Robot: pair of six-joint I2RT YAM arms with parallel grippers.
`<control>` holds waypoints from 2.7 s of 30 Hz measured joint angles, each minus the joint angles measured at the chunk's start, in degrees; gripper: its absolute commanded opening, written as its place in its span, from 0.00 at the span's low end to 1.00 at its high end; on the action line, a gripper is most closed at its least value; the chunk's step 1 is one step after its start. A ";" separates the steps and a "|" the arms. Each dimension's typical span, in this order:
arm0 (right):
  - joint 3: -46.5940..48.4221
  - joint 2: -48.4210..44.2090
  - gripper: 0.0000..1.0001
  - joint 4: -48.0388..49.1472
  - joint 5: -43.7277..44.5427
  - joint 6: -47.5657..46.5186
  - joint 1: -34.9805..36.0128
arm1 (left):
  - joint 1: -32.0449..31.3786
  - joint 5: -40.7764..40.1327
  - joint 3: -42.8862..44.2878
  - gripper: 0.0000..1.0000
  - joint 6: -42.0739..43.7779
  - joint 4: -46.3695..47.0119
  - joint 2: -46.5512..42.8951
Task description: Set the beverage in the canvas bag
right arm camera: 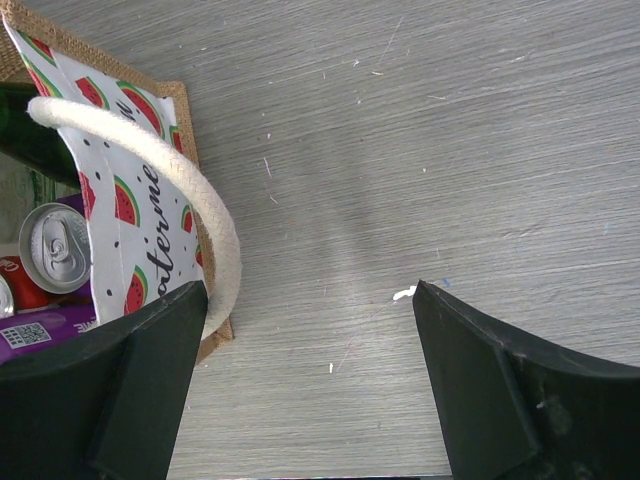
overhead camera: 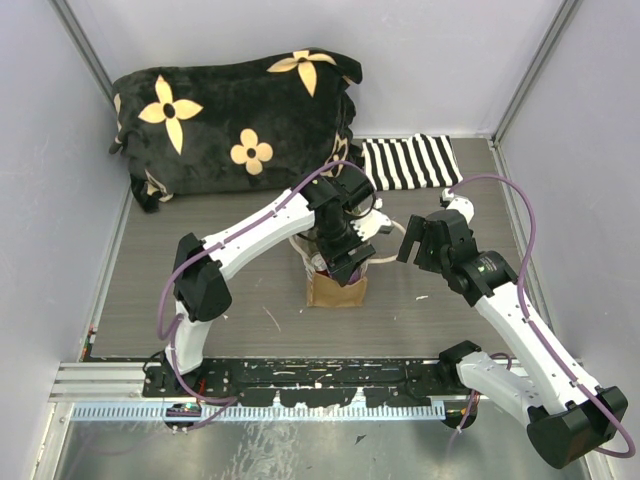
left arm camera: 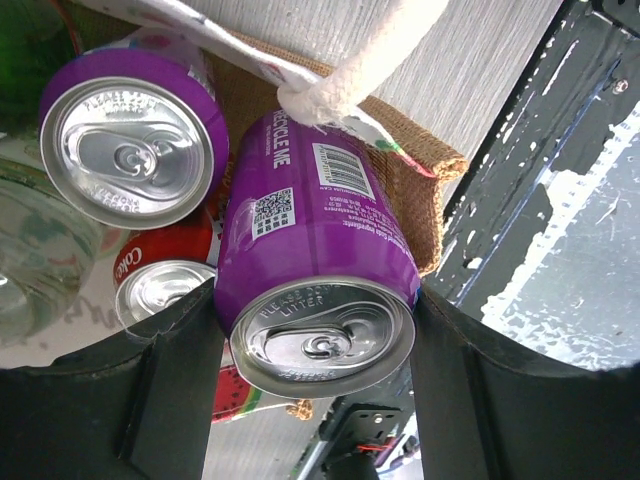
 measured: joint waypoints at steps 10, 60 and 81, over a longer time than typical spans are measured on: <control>-0.11 0.00 0.90 -0.07 -0.17 0.22 0.00 | 0.02 -1.68 -1.64 0.00 -9.33 -0.22 -1.11; -6.97 -3.32 0.90 0.57 -0.68 2.80 0.00 | -1.29 -8.72 -2.36 0.03 -39.28 3.21 2.80; -7.69 -4.00 0.90 1.20 -1.29 2.89 0.00 | -2.75 -9.53 -3.15 0.98 -36.48 4.98 3.67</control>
